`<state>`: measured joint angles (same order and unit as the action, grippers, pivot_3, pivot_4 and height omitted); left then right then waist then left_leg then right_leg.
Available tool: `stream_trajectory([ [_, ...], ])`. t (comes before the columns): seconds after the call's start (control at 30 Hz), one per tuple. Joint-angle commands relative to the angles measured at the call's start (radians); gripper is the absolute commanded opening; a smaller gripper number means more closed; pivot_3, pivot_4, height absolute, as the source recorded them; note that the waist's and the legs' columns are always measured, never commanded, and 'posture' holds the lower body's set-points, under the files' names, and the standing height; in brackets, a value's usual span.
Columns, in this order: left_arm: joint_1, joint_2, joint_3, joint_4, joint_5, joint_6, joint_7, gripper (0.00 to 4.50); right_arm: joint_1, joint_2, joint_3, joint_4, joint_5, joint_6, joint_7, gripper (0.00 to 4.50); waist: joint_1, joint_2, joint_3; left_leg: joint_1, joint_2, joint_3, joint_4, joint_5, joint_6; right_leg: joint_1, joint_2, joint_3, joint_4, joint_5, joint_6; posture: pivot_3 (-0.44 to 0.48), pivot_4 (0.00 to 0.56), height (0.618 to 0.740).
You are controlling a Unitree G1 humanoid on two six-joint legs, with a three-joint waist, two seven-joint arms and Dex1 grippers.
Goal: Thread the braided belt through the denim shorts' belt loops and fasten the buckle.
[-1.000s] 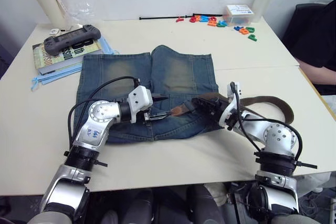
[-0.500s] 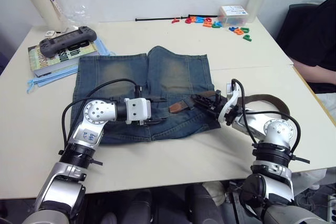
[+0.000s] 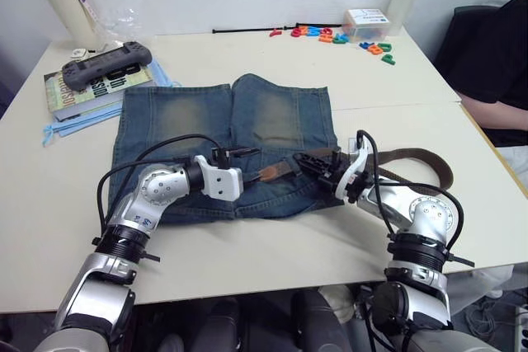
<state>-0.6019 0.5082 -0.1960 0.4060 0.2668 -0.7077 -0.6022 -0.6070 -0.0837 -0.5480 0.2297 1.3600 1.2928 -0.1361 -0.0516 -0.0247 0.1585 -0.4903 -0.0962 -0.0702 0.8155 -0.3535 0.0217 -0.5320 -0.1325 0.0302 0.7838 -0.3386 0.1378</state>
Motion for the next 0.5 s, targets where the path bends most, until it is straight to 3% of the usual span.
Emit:
stream_trajectory([
  [0.03,0.020,-0.019,0.002,-0.026,-0.030,-0.074,0.043,2.94,0.019,0.014,0.034,-0.012,0.033,0.015,-0.016,0.00,0.000,0.000,0.000,0.000,0.000,0.000,0.000,0.000,0.000,0.000,0.000,0.000,0.000,0.000,0.000,0.000,0.150,0.654],
  [0.5,0.051,0.019,-0.035,-0.029,-0.047,-0.090,-0.016,2.94,0.021,-0.006,0.048,-0.011,0.081,-0.002,-0.047,0.00,-0.003,0.001,-0.001,0.000,0.000,0.000,0.000,-0.001,0.001,0.000,0.000,0.000,0.000,0.000,0.000,0.000,0.150,0.654],
])
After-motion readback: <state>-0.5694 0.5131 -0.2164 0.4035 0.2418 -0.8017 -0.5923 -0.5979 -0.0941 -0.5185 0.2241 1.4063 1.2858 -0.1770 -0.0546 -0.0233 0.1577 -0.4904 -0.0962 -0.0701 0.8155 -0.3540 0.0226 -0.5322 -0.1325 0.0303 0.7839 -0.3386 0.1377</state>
